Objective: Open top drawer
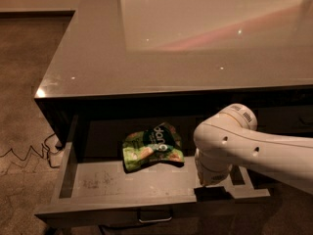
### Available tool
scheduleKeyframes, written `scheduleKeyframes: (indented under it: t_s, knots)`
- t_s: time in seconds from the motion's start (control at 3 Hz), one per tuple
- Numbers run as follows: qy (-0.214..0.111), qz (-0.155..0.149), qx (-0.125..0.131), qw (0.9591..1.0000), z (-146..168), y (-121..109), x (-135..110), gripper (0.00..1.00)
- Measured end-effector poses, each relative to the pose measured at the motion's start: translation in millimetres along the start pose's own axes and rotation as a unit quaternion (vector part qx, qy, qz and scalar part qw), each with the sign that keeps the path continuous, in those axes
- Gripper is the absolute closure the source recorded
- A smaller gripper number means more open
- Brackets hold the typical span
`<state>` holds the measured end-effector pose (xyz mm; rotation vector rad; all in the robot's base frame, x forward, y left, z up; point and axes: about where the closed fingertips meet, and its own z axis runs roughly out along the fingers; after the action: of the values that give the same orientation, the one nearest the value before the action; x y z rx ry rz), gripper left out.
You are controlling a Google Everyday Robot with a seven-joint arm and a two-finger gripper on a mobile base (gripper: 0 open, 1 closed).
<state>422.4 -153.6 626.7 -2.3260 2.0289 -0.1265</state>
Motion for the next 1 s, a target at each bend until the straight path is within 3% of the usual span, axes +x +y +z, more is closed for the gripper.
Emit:
scheduleKeyframes:
  t_s: [0.33,0.67,1.0]
  knots:
    - [0.005,0.001,-0.008,1.0,2.8,17.6,1.7,1.0]
    - [0.005,0.001,-0.008,1.0,2.8,17.6,1.7,1.0]
    - [0.005,0.001,-0.008,1.0,2.8,17.6,1.7,0.81]
